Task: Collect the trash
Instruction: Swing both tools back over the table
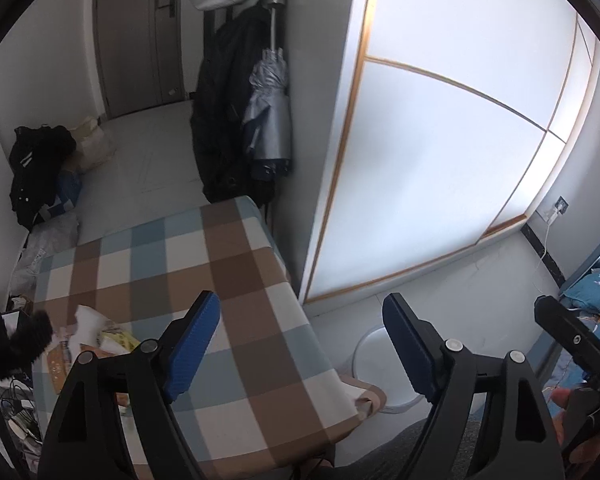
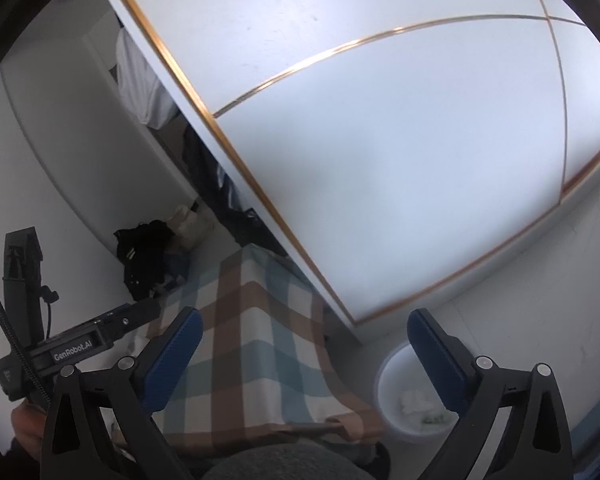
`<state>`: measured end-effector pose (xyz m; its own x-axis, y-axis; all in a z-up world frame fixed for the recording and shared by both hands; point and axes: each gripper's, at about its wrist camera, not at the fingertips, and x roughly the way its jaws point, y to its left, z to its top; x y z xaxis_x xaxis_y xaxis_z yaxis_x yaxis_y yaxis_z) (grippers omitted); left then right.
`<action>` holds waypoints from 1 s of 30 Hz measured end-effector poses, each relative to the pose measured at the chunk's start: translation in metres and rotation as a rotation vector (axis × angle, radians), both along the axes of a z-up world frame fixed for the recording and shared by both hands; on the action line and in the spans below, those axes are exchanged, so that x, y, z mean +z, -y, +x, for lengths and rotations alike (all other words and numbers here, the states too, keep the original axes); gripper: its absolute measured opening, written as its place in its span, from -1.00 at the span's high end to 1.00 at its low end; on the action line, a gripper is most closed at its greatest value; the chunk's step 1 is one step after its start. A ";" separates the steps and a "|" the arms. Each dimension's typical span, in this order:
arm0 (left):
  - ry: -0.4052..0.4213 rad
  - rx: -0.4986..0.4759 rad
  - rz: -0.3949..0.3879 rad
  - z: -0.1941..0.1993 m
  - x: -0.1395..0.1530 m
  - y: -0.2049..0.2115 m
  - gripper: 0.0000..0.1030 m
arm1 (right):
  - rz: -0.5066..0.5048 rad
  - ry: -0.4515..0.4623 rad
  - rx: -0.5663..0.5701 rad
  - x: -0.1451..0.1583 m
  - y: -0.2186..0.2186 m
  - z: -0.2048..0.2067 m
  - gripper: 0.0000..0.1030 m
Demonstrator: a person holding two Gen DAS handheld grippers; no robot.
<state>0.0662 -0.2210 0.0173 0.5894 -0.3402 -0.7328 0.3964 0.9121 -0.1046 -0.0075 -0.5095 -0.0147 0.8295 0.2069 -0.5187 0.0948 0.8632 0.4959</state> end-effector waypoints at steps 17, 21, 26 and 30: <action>0.108 0.354 -0.063 0.007 0.018 -0.195 -0.73 | -0.044 0.082 0.311 0.038 -0.178 0.043 -1.00; 0.083 0.404 -0.069 0.012 0.008 -0.225 -0.73 | -0.041 0.065 0.345 0.034 -0.209 0.058 -1.00; 0.039 0.445 -0.128 0.019 -0.008 -0.261 -0.73 | -0.047 0.029 0.403 0.021 -0.251 0.077 -1.00; -0.011 0.481 -0.172 0.025 -0.027 -0.287 -0.73 | -0.092 0.006 0.438 0.003 -0.283 0.089 -1.00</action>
<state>0.0913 0.0662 -0.0100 0.7017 -0.1480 -0.6969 -0.0663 0.9604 -0.2707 0.0812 -0.2260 -0.0115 0.6773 0.4927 -0.5464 -0.2920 0.8617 0.4150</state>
